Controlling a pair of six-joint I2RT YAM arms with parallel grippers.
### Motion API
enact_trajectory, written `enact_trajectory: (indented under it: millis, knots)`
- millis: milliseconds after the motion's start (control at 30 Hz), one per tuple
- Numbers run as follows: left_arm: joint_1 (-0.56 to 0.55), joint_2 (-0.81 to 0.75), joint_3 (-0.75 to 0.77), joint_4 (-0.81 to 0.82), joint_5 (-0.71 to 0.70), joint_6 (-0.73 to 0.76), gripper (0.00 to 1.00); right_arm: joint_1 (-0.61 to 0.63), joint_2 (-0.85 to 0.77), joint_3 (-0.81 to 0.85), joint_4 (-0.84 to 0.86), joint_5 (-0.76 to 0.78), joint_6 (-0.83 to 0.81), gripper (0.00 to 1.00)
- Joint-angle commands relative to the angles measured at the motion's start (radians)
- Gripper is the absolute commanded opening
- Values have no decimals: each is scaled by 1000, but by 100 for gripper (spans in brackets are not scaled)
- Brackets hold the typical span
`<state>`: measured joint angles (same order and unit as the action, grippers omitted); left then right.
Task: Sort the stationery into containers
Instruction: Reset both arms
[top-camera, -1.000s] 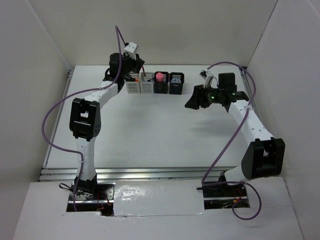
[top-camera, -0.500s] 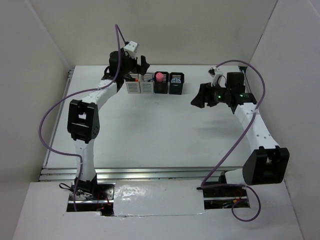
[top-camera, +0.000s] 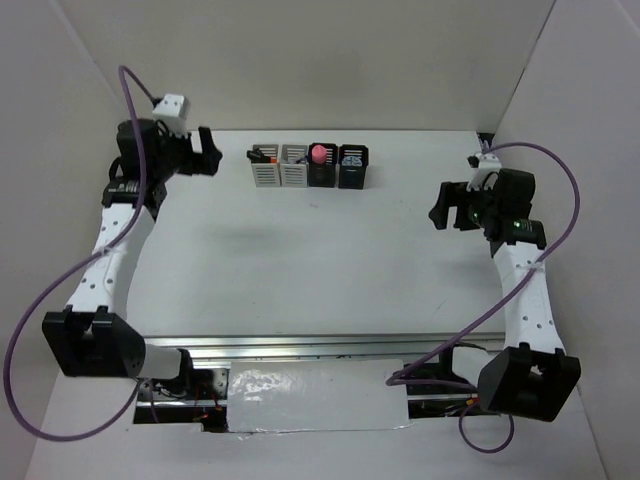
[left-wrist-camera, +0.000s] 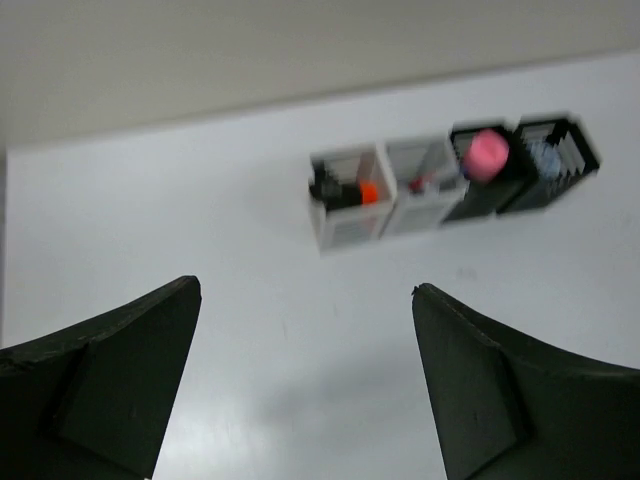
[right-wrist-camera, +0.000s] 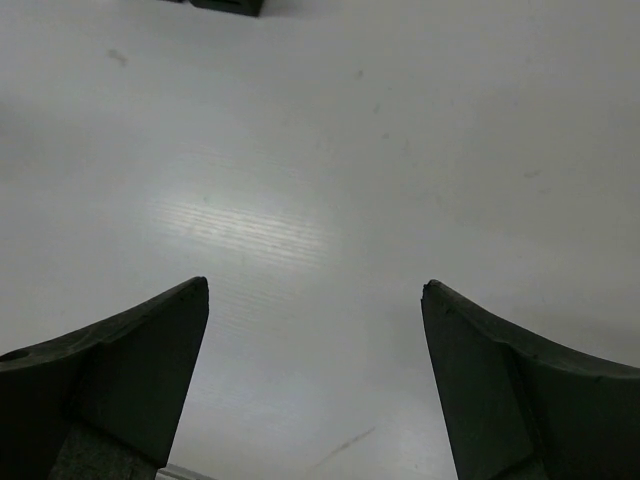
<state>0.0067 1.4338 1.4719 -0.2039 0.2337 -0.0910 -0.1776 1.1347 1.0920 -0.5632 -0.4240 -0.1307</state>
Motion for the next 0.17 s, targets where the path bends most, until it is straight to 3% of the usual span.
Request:
enact_trajectory:
  millis: [0,133]
  knots:
    - [29,-88,-204,-95,-85,56,99,-37,-47,-56,-4,62,-55,93]
    - [30,-214,-361,-101,-149,74,100,-63,-81,-104,-6,41,-64,96]
